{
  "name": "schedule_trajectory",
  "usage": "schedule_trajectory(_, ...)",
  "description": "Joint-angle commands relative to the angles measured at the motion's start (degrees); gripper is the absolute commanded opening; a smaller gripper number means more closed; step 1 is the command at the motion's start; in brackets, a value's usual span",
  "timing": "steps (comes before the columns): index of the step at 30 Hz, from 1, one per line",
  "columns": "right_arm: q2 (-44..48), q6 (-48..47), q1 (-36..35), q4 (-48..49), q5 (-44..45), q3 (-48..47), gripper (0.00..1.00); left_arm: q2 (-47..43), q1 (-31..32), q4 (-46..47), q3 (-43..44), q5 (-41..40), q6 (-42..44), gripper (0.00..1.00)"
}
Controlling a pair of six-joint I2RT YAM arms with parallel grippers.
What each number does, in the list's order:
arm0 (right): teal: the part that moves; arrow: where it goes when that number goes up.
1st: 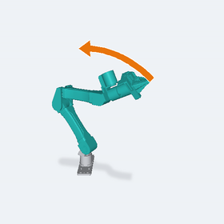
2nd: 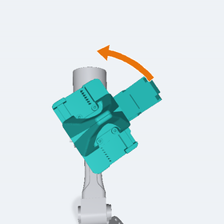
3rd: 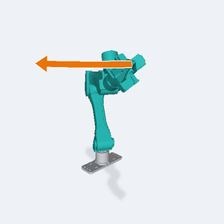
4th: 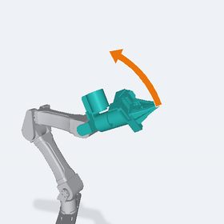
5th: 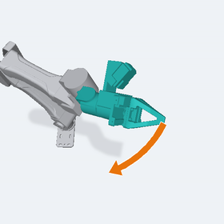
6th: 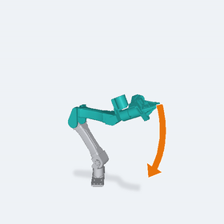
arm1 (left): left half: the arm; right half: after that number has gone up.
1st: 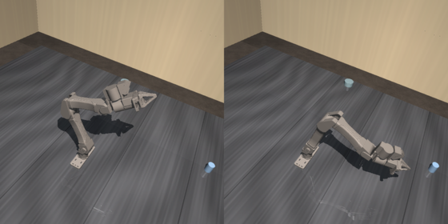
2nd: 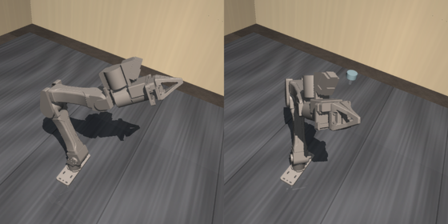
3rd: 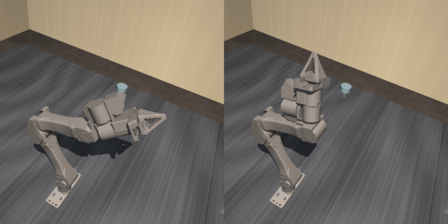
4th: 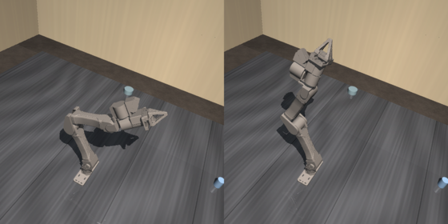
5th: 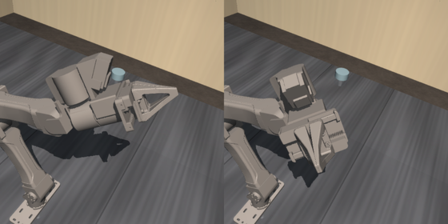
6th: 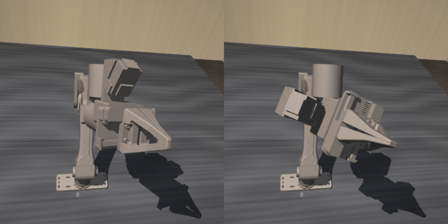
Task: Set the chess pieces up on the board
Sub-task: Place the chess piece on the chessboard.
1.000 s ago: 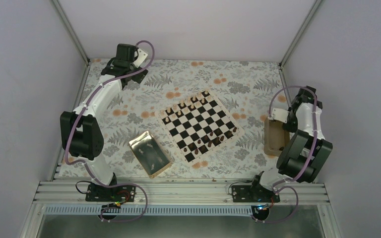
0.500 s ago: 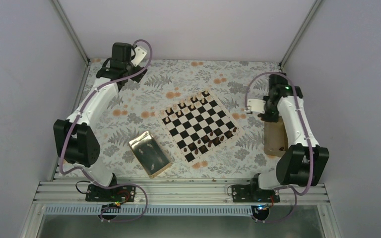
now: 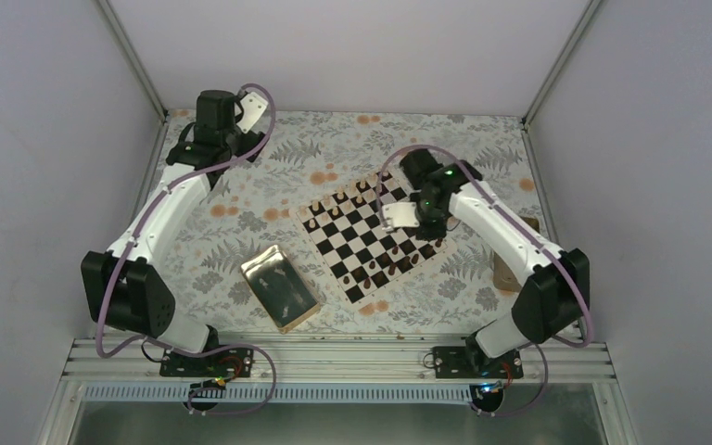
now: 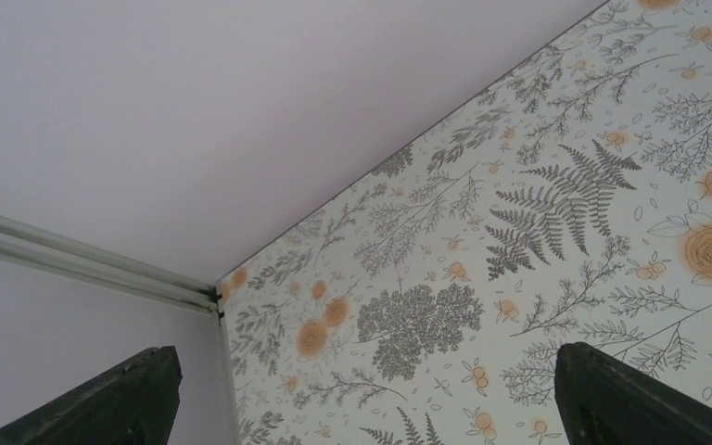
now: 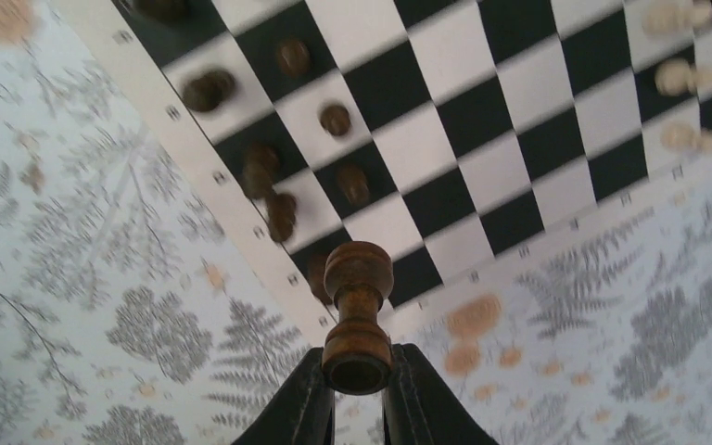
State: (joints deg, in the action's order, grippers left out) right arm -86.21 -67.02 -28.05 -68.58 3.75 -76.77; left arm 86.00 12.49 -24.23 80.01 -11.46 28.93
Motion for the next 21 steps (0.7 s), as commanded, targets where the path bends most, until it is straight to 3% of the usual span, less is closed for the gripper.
schedule_trajectory(1,-2.73,6.21,-7.99,-1.55,0.27,-1.55,0.15,-2.25,-0.35,1.76,-1.53,0.89,-1.17,1.00)
schedule_trajectory(21,-13.61,15.36,-28.89,-4.01,4.88,-5.20,0.15,-5.89,-0.54,2.11,-4.27,1.50,-0.89,1.00)
